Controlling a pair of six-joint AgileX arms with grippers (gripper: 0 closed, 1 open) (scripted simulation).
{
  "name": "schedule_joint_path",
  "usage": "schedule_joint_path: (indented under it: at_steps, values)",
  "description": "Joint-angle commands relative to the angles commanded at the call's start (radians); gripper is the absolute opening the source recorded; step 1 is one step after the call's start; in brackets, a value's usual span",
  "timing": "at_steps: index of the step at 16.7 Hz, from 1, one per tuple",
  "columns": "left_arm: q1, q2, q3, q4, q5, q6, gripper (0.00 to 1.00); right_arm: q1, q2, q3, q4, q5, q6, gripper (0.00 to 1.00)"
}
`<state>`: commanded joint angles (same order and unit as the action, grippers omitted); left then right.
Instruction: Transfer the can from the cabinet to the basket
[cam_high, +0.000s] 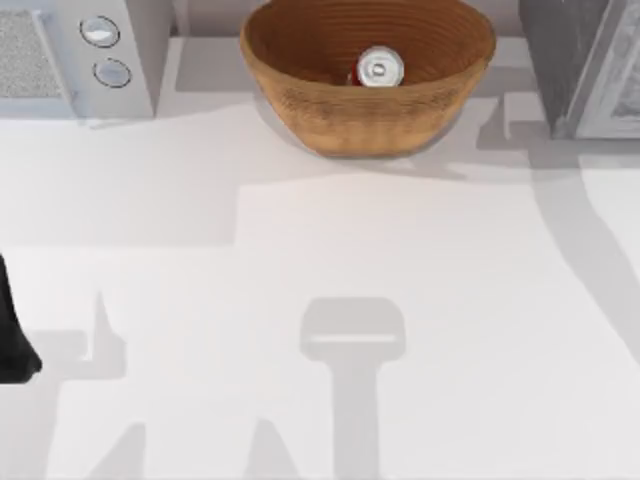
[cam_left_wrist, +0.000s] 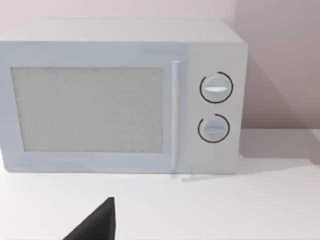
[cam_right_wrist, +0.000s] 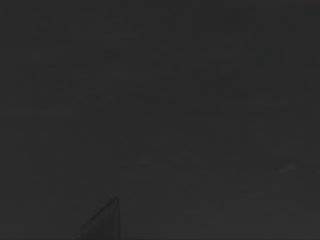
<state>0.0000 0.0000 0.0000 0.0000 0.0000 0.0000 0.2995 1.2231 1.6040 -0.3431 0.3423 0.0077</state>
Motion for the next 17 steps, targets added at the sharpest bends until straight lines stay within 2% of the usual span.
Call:
schedule_joint_path:
  at_steps: [4,11,14,17]
  values:
    - [0.0,0.0,0.0,0.0,0.0,0.0,1.0,-0.063,-0.257,-0.347,0.07,-0.069,-0.001,1.0]
    - [0.0,0.0,0.0,0.0,0.0,0.0,1.0,-0.195,-0.819,-1.157,0.22,-0.219,-0.005,1.0]
    - [0.0,0.0,0.0,0.0,0.0,0.0,1.0,-0.246,-1.031,-1.399,0.28,-0.279,-0.006,1.0]
    - [0.0,0.0,0.0,0.0,0.0,0.0,1.0,-0.284,-1.172,-1.549,0.325,-0.324,-0.007,1.0]
